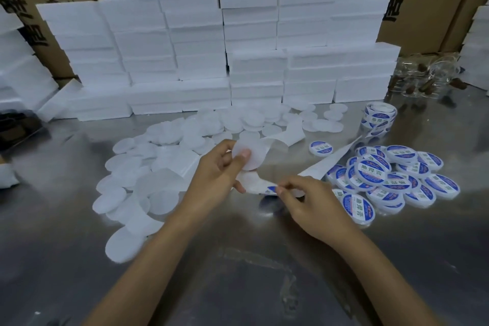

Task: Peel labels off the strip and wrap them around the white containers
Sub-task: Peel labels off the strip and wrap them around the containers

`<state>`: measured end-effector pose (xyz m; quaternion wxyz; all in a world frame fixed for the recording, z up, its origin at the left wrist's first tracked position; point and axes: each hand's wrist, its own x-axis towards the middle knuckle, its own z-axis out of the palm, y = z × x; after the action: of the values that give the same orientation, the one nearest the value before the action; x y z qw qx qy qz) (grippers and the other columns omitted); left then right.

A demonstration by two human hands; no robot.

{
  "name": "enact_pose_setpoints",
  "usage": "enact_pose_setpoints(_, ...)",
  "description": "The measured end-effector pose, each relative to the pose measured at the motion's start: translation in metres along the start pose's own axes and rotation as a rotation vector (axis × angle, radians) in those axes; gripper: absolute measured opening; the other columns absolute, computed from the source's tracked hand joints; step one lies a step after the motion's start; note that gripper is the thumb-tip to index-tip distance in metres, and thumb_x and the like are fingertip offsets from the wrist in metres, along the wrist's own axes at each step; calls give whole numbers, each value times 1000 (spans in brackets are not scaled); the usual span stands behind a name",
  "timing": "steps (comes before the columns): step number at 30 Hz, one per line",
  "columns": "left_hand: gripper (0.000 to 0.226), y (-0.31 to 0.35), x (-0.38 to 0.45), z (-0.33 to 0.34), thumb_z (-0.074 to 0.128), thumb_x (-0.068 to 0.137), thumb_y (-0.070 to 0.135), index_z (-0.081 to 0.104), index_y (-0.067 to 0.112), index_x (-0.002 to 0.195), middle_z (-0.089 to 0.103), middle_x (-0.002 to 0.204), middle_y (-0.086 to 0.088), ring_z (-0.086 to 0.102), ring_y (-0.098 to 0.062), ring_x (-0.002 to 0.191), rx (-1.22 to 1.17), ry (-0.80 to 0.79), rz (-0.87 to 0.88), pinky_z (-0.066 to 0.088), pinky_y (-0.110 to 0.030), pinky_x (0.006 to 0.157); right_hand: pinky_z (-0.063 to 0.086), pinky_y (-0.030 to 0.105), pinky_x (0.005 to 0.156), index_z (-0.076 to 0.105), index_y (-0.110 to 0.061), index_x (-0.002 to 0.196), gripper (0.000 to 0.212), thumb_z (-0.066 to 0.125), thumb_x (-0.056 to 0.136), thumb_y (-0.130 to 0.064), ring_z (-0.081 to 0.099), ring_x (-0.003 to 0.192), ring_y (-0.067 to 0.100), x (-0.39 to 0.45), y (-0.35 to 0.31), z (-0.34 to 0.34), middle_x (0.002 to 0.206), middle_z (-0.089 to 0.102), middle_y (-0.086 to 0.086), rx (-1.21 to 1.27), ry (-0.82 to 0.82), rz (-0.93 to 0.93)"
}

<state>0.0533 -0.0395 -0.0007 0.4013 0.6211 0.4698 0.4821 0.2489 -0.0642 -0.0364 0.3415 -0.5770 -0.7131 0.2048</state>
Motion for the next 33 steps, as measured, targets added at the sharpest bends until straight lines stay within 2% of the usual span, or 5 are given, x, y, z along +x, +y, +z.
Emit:
enact_pose_setpoints(7,16,1,-1,2,54,101,32,56,21,113,77,108,-1,75,-10,92,-124,30,16,60,-26,58,50,14,74,65,-14,90,13,56,99,-15,69,85,1,-3,-20,-5,89,76,-5,557,10,87)
enact_pose_setpoints(12,21,-2,0,4,52,103,29,56,17,119,76,110,-5,75,-11,93,-16,52,29,63,-35,78,50,26,79,65,-14,93,8,67,91,-6,67,85,10,-6,-27,-5,88,74,3,757,-80,93)
enact_pose_setpoints(18,14,-7,0,4,51,104,28,57,17,111,77,101,-8,76,-18,85,104,76,54,60,-47,77,52,26,79,65,-17,88,22,74,83,2,67,85,12,-7,-30,-1,87,74,-2,745,-6,64)
enact_pose_setpoints(26,3,-14,-2,10,56,102,24,58,26,100,75,85,-1,76,-14,74,3,1,10,58,-26,53,57,26,80,65,-13,99,26,72,83,6,68,88,19,-5,-28,2,92,72,5,736,96,18)
enact_pose_setpoints(33,8,-22,0,10,57,100,32,55,40,103,71,97,5,74,-5,79,174,-7,27,60,-25,54,56,25,82,72,-20,97,27,69,85,4,69,92,11,-6,-30,0,97,74,-8,620,96,-18)
